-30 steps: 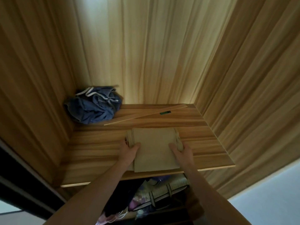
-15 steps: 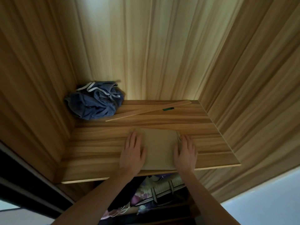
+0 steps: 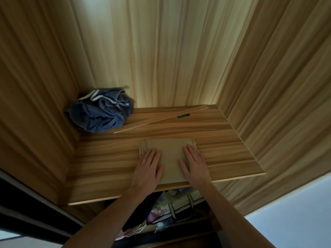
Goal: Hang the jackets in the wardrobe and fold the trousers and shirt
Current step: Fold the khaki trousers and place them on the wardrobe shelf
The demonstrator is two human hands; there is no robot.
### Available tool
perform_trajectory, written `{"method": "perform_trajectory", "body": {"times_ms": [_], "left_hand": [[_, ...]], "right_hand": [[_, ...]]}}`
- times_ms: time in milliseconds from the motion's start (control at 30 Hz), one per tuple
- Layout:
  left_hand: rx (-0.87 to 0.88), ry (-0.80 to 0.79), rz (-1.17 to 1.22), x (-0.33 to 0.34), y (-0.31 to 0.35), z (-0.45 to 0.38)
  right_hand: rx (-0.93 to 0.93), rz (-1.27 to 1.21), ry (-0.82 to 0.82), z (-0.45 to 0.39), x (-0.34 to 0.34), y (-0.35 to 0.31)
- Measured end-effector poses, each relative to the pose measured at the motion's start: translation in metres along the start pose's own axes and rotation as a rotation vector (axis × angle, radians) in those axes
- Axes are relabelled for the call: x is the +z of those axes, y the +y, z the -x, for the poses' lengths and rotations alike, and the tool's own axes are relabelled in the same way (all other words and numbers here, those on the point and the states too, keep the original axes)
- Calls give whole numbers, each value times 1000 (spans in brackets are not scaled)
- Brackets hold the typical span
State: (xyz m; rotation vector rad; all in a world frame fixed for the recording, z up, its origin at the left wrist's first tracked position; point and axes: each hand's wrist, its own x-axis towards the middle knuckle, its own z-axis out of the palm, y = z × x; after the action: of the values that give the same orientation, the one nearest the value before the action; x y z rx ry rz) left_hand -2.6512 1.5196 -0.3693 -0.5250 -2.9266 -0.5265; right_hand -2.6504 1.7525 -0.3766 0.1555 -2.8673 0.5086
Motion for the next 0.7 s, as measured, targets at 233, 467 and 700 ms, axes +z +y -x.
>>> {"method": "perform_trajectory", "body": {"times_ms": [233, 467, 700], "left_hand": [[111, 56, -123, -39, 7, 14], [206, 100, -96, -87, 16, 45], [350, 115, -52, -126, 19, 80]], "right_hand": [[-23, 31, 15, 24, -31, -21], [36, 78, 163, 72, -79, -71], [219, 186, 224, 137, -121, -120]]}}
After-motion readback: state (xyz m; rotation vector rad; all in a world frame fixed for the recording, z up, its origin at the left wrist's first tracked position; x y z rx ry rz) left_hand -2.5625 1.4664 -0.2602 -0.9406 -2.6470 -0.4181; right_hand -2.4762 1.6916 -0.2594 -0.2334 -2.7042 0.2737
